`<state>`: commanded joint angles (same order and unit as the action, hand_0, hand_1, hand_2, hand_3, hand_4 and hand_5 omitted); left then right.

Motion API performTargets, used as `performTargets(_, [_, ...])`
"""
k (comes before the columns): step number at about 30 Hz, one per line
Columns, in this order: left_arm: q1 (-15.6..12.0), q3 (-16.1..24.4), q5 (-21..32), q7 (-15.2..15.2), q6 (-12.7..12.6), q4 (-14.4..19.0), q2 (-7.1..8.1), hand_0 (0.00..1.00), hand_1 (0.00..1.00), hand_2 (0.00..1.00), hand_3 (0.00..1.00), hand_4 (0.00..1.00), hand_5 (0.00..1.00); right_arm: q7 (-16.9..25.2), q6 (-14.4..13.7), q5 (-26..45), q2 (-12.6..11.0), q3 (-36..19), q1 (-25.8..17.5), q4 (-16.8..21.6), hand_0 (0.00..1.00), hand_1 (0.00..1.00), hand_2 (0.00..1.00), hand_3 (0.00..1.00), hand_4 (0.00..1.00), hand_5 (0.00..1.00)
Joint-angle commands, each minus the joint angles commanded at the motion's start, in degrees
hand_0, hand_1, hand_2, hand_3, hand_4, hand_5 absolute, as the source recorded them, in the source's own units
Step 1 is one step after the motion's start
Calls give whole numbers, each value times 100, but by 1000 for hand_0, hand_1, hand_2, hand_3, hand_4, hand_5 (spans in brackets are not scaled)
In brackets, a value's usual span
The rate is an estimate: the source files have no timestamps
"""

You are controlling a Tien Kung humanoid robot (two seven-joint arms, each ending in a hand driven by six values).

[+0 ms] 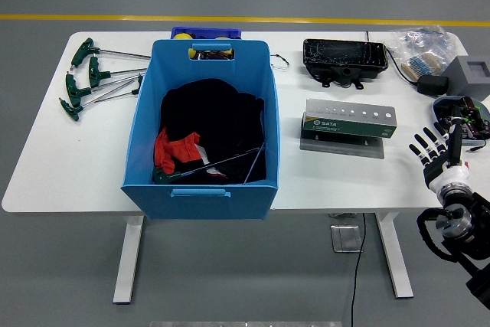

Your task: Lift tool from toolbox,place it in box,lift tool from toolbox,place it in box

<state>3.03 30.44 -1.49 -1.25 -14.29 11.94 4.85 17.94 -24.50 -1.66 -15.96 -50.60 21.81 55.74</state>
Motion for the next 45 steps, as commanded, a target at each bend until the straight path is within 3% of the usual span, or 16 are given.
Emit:
performTargets(27, [8, -101, 95, -21, 8, 17, 20, 692, 746, 807, 826, 998, 811, -77, 106, 117, 90, 410, 249, -96, 767, 738, 814, 835, 998, 888])
performTargets(45, [5, -82, 68, 1, -17, 19, 8, 692, 746, 807, 825, 998, 814, -139, 253, 276, -12, 819, 581, -373, 753, 719, 808, 831, 998, 888])
